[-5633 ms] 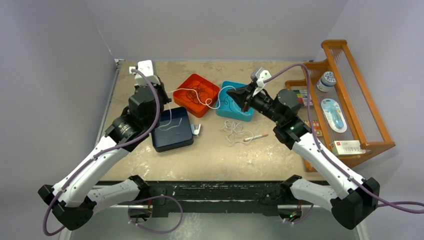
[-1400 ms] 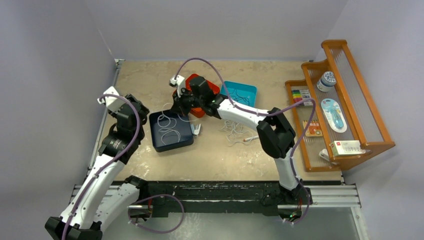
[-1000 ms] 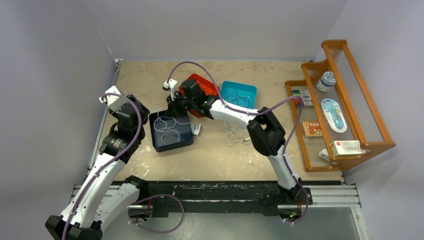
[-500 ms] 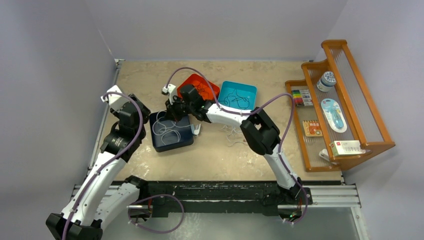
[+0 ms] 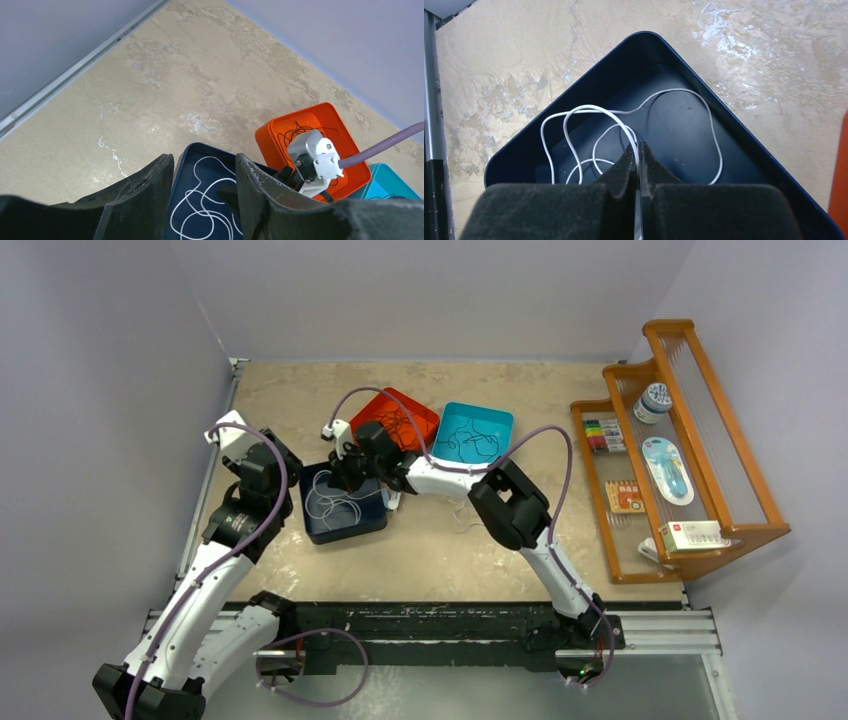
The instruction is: Untangle the cables
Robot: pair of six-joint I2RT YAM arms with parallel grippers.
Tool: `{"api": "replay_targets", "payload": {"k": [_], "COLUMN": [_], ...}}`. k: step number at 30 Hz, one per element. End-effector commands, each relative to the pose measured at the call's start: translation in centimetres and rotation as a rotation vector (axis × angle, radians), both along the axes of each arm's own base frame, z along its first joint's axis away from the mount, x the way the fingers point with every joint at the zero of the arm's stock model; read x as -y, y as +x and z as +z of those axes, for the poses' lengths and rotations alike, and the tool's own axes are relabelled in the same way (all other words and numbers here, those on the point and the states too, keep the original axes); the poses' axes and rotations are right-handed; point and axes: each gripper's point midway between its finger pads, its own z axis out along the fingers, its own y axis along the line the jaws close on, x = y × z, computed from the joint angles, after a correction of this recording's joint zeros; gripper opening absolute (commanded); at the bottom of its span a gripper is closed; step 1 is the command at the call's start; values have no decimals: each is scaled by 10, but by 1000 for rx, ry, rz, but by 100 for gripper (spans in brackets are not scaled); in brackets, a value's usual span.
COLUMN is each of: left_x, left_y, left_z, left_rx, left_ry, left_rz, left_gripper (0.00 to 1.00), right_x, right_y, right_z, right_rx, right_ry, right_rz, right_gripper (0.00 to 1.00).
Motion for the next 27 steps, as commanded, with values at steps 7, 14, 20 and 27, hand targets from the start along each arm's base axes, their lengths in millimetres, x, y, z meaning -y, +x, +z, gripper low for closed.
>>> {"api": "replay_targets", "payload": {"k": [7, 14, 20, 27], "left_x": [1, 0, -1, -3], "left_y": [5, 4, 3, 1], "left_z": [8, 6, 8, 9], "left_rx": [40, 38, 45, 48], "left_ry": [-5, -3, -3, 0], "left_rz": [-6, -5, 0, 8], "left_gripper": [48, 48, 48, 48], "right_x": [-3, 18, 20, 20], "right_y": [16, 22, 27, 28], "right_z": [35, 47, 72, 89], "right_rx": [100, 168, 217, 248], "right_ry": [-9, -82, -69, -63], "right_rz": [-110, -156, -183, -190], "right_gripper": [0, 0, 0, 0]}}
